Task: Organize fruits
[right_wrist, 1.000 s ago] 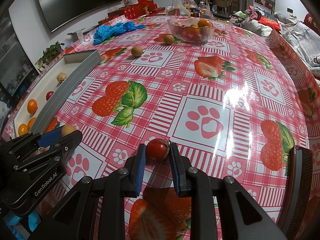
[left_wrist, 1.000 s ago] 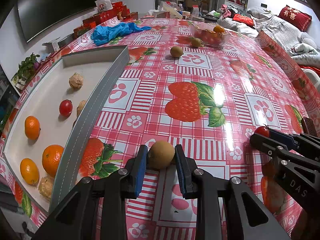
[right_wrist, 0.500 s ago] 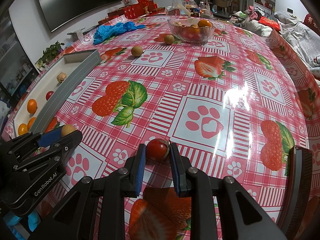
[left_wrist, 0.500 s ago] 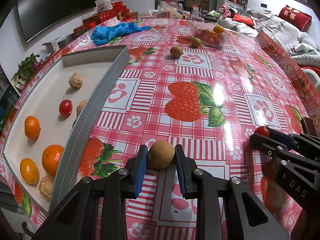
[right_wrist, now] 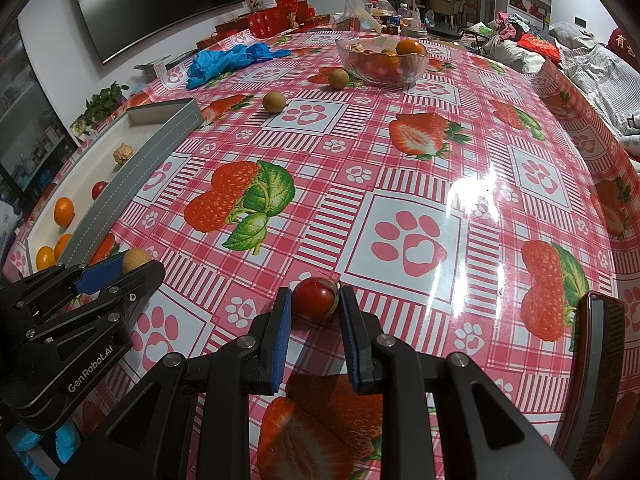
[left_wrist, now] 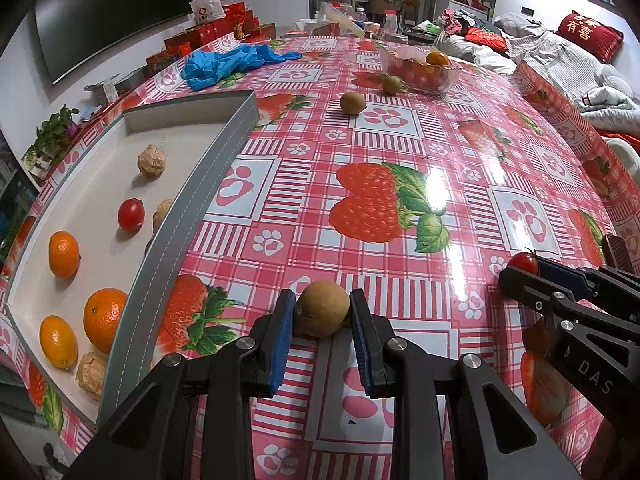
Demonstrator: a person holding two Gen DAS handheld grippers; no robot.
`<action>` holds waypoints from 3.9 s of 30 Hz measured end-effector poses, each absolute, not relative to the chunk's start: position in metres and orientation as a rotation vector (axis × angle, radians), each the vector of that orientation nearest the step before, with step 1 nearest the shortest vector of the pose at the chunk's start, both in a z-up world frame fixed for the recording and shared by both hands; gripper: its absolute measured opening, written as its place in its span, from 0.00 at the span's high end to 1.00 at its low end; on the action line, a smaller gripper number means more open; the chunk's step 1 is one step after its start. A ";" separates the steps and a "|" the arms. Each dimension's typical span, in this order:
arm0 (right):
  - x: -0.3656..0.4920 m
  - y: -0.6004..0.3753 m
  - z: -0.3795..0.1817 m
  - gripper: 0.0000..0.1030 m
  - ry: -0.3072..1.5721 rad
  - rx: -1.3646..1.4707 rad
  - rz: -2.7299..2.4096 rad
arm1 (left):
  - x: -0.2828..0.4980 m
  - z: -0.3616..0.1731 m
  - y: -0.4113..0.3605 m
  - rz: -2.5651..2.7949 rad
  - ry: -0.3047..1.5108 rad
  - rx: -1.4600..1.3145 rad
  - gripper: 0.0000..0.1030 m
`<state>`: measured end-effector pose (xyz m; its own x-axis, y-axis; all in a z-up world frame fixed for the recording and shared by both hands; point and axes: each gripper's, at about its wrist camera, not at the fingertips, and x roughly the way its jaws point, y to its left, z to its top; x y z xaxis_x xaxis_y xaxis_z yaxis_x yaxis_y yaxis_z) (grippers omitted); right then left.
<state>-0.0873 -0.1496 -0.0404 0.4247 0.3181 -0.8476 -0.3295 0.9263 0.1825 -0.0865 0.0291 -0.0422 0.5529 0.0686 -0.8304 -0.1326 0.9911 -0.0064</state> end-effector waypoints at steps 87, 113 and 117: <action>-0.064 -0.106 0.013 0.75 1.067 0.036 0.523 | -0.095 0.009 0.083 0.087 0.945 -0.165 0.72; -0.042 0.087 0.019 0.75 1.190 -0.165 0.849 | -0.094 -0.008 0.232 0.356 1.009 -0.230 0.72; -0.041 0.094 0.015 0.64 1.212 -0.177 0.856 | -0.094 -0.014 0.235 0.352 1.022 -0.250 0.52</action>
<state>-0.0406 0.0943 0.0148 0.0893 0.4820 -0.8716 -0.6596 0.6843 0.3108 -0.0944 0.2354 -0.0138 0.4730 0.1688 -0.8648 -0.3992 0.9160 -0.0395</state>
